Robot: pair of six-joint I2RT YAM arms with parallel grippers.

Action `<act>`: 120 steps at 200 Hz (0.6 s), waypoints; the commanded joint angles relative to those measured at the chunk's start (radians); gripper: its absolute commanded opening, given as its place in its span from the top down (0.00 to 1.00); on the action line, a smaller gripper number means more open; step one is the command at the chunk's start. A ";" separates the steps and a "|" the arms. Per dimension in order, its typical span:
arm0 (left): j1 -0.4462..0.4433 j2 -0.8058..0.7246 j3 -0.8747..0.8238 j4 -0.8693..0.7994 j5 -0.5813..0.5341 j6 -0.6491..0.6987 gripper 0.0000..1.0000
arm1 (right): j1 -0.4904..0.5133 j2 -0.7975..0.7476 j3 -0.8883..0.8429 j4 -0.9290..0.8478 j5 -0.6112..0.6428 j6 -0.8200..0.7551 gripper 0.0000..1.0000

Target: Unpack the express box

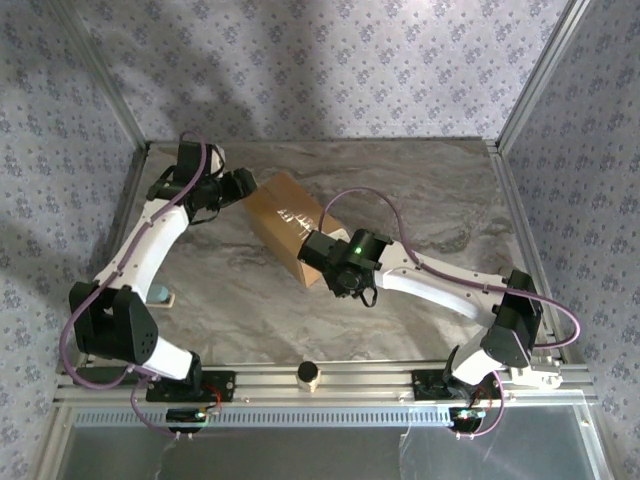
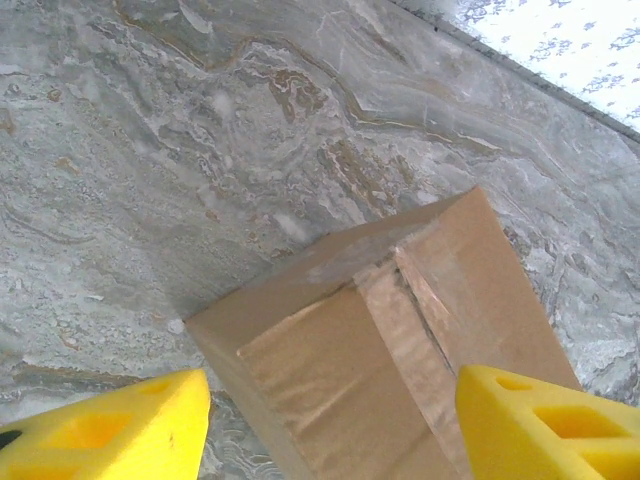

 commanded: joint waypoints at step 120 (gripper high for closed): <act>-0.211 -0.379 -0.420 -0.040 0.001 -0.123 0.42 | -0.029 0.000 0.006 0.038 -0.021 -0.030 1.00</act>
